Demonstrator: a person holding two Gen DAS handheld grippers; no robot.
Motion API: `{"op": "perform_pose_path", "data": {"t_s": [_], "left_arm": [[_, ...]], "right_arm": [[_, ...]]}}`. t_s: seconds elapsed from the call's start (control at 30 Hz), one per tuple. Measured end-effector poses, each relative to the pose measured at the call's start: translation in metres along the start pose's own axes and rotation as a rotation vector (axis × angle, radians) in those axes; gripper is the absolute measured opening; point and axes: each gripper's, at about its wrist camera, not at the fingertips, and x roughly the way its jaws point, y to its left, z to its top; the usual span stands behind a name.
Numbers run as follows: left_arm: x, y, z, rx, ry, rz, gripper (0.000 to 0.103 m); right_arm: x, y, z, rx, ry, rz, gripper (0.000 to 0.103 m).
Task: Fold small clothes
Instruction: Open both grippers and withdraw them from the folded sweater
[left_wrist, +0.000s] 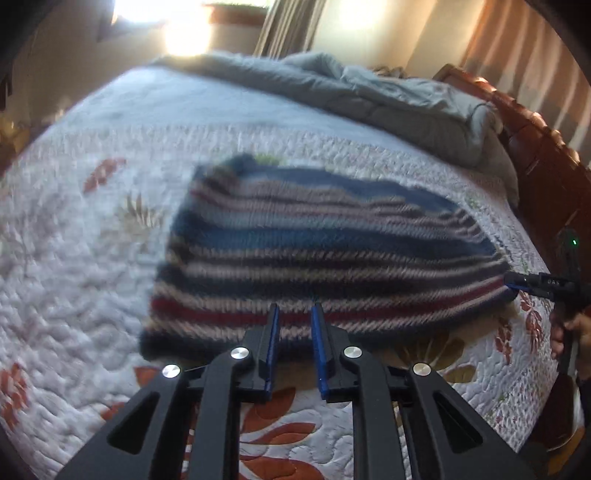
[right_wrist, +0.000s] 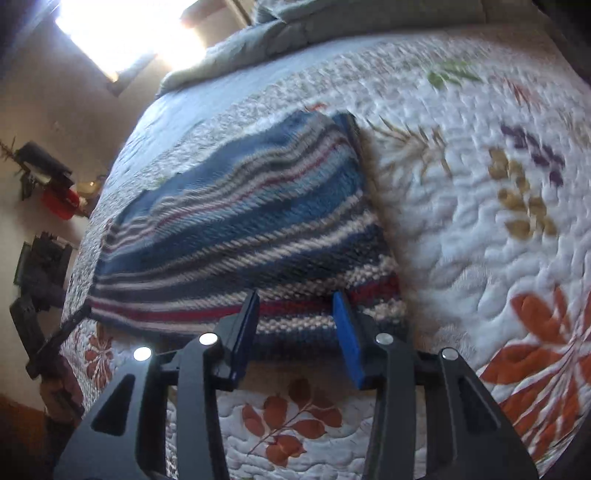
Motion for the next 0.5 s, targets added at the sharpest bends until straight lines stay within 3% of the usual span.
{"op": "perform_pose_path", "data": {"t_s": [0.1, 0.2, 0.27, 0.33, 0.4, 0.47, 0.5], "left_arm": [[0.021, 0.021, -0.013, -0.088, 0.053, 0.001, 0.016], [0.027, 0.037, -0.022, -0.132, 0.054, -0.04, 0.014], [0.025, 0.036, -0.023, -0.126, 0.05, -0.037, 0.014], [0.02, 0.032, -0.022, -0.109, 0.041, -0.02, 0.015], [0.008, 0.022, -0.023, -0.065, 0.022, 0.022, 0.024], [-0.008, 0.004, -0.024, 0.014, -0.023, 0.1, 0.052], [-0.016, -0.003, -0.024, 0.047, -0.046, 0.118, 0.054]], "right_arm": [[0.005, -0.01, -0.009, 0.015, -0.013, -0.013, 0.022], [0.006, -0.015, -0.013, 0.005, -0.01, -0.018, 0.015], [-0.001, -0.013, -0.014, 0.016, -0.014, -0.03, 0.015], [-0.011, -0.004, -0.018, 0.019, -0.047, -0.054, 0.021], [-0.021, 0.016, -0.026, 0.007, -0.087, -0.041, 0.031], [-0.024, 0.043, -0.037, -0.028, -0.101, 0.022, 0.031], [-0.024, 0.053, -0.043, -0.043, -0.103, 0.043, 0.035]]}}
